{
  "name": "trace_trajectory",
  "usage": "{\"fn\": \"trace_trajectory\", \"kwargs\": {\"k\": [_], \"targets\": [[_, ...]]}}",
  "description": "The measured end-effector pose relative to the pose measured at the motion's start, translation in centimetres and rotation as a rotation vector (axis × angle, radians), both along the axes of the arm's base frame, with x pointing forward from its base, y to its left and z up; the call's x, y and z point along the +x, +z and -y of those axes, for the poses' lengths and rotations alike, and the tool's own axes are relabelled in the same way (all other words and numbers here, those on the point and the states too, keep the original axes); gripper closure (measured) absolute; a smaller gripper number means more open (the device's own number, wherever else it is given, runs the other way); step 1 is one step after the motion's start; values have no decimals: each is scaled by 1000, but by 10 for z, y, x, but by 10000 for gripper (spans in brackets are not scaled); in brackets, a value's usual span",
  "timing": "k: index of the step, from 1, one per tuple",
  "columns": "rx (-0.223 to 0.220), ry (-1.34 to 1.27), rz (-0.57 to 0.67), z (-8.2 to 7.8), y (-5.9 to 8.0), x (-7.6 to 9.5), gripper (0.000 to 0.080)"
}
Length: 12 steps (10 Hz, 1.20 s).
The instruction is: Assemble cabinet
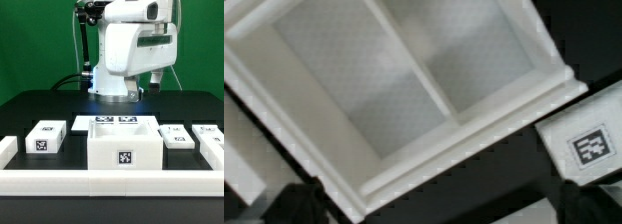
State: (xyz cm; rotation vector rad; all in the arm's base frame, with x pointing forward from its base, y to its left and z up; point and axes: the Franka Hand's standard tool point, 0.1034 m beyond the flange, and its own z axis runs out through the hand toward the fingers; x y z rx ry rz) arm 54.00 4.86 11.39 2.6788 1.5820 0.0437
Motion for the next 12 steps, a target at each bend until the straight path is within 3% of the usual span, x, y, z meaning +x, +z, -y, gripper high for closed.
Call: {"fn": "trace_trajectory", "kwargs": {"k": [4, 8, 12], "targets": [[-8, 77, 30, -1, -5, -1, 150], [-84, 656, 82, 7, -17, -15, 150], [-85, 654, 71, 8, -18, -17, 150]]}}
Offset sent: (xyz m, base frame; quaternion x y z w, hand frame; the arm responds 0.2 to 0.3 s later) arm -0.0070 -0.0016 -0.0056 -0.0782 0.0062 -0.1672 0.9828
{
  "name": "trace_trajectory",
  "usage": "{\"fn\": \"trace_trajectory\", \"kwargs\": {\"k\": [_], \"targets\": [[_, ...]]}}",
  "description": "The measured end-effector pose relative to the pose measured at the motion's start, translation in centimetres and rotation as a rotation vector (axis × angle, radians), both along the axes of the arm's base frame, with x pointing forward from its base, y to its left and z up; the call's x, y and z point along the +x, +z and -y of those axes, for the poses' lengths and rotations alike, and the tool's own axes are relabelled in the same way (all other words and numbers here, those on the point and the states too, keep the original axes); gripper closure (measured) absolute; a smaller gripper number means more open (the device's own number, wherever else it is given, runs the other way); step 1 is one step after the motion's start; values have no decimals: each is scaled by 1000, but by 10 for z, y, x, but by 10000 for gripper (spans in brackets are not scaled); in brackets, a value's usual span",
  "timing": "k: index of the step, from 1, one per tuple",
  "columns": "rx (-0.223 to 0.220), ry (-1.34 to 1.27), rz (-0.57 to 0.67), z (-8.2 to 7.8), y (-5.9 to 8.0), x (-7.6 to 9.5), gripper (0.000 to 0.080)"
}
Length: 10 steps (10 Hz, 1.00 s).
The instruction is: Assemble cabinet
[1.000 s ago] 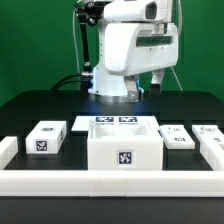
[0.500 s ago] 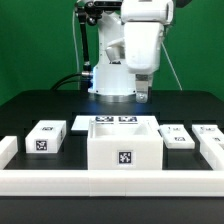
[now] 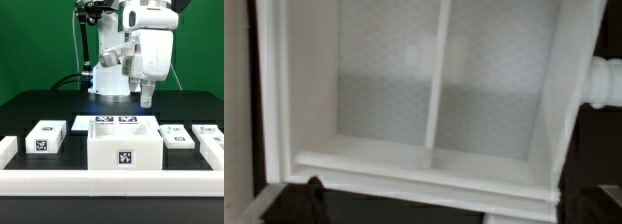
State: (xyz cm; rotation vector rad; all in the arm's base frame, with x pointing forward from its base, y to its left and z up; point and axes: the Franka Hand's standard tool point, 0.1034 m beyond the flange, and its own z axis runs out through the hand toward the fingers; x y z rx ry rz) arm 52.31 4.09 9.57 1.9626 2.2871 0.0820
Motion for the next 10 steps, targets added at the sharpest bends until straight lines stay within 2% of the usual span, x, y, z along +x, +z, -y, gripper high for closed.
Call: {"fn": "trace_trajectory", "kwargs": {"k": [3, 5, 8, 10], "targets": [[-43, -115, -51, -7, -5, -15, 150], [-21, -91, -53, 1, -25, -27, 150], [-18, -94, -83, 13, -43, -35, 150], [-12, -98, -102, 12, -57, -38, 150]]}}
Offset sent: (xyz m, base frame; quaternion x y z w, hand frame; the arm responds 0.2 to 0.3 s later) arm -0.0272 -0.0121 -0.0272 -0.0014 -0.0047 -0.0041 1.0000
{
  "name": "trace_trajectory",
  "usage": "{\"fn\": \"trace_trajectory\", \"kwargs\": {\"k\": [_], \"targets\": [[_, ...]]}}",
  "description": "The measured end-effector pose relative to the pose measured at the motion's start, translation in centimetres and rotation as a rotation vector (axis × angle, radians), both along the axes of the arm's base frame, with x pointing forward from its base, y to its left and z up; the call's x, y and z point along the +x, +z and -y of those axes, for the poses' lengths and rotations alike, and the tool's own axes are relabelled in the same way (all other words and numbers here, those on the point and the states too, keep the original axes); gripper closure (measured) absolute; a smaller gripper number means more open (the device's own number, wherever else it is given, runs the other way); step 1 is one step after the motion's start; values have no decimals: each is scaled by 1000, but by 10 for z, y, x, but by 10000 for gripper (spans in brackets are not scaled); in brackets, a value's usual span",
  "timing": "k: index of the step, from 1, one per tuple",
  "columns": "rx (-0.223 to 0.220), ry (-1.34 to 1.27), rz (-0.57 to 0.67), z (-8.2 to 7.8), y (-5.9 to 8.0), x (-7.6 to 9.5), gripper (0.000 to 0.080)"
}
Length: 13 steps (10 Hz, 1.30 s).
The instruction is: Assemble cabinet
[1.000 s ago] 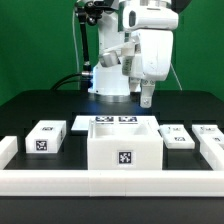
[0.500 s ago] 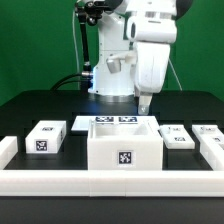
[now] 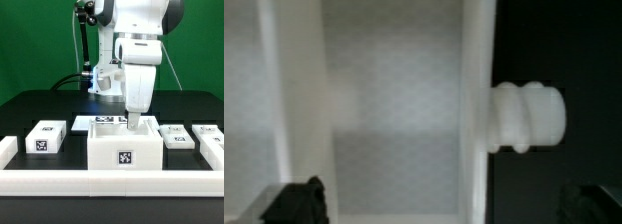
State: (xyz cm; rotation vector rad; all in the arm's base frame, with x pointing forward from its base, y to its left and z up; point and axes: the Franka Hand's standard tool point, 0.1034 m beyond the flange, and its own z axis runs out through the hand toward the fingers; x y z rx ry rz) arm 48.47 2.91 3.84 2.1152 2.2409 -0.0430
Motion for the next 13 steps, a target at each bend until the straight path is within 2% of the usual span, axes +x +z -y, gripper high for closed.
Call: {"fn": "trace_trajectory", "kwargs": {"k": [2, 4, 5, 6, 9, 10, 13], "targets": [[3, -8, -5, -1, -5, -1, 150], [2, -8, -6, -1, -5, -1, 412], [2, -8, -6, -1, -5, -1, 412], [2, -8, -7, -1, -5, -1, 560], [2, -8, -8, -1, -6, -2, 560], [2, -8, -8, -1, -6, -2, 773], [2, -8, -8, -1, -6, -2, 773]]}}
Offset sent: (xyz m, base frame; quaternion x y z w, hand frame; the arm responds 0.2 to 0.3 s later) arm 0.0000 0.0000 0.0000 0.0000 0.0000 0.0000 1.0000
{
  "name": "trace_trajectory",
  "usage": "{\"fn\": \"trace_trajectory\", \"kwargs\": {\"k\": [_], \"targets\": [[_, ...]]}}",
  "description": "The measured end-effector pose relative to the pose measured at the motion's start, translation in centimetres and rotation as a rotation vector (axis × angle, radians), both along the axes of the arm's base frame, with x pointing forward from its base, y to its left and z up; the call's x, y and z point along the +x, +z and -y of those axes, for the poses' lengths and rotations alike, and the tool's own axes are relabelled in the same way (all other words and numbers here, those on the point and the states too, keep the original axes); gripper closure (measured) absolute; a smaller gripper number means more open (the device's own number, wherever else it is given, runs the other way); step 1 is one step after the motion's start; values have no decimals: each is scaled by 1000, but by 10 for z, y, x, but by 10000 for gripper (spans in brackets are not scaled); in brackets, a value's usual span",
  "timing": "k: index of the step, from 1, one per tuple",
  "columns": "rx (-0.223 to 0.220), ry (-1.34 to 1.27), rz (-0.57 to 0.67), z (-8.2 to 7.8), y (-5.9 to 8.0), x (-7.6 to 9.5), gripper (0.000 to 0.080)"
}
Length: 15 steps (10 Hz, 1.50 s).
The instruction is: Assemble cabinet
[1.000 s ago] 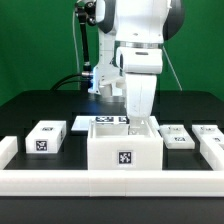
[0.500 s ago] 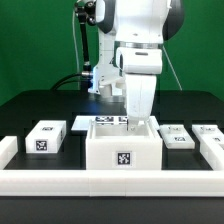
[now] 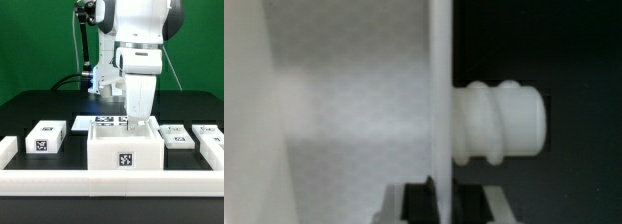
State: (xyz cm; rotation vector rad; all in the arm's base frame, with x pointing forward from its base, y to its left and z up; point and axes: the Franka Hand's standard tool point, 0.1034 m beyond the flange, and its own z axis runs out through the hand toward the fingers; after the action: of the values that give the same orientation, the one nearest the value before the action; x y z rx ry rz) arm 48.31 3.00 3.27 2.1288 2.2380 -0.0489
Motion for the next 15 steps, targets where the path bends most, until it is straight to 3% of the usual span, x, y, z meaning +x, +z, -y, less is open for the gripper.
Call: {"fn": "trace_trajectory", "kwargs": {"k": [3, 5, 8, 15], "targets": [[0, 0, 0, 0, 0, 0, 773], [-10, -4, -4, -7, 5, 12, 773], [4, -8, 19, -32, 8, 40, 773], [18, 17, 5, -79, 1, 39, 773]]}}
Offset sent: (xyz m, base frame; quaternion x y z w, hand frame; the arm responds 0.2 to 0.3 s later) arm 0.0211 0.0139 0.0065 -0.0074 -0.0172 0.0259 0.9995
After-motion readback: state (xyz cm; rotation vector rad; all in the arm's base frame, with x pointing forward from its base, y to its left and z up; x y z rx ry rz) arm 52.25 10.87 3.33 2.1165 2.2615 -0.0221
